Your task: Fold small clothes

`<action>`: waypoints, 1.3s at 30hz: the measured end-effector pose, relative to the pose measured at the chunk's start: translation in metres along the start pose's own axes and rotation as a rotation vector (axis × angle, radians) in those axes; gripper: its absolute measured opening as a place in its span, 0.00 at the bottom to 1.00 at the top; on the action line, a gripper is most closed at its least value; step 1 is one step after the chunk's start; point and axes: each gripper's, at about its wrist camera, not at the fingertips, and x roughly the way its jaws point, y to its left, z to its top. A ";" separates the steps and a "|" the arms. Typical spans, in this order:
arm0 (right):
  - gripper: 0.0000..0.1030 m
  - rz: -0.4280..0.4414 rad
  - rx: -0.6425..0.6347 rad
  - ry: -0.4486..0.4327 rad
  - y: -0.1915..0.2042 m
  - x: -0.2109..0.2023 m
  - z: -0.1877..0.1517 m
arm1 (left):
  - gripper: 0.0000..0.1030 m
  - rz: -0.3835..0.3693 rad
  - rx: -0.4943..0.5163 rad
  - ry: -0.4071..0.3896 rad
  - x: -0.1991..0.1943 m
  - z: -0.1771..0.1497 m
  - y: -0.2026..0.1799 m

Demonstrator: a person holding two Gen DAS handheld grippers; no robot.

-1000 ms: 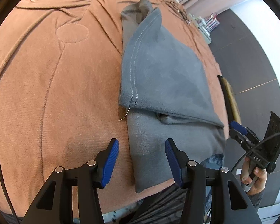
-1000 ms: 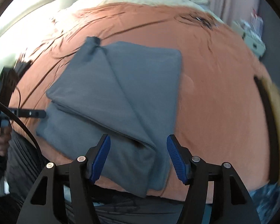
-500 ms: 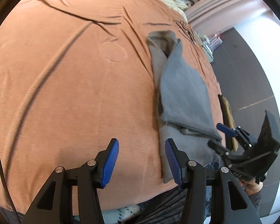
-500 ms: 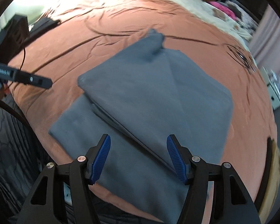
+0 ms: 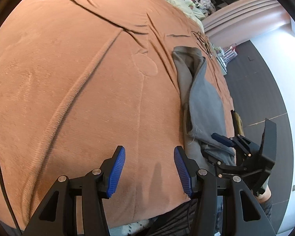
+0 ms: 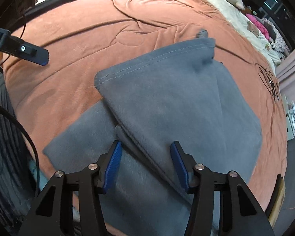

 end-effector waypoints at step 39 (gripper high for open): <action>0.06 0.066 0.712 -0.241 -0.214 0.022 -0.061 | 0.52 0.110 0.106 0.095 0.069 0.037 -0.057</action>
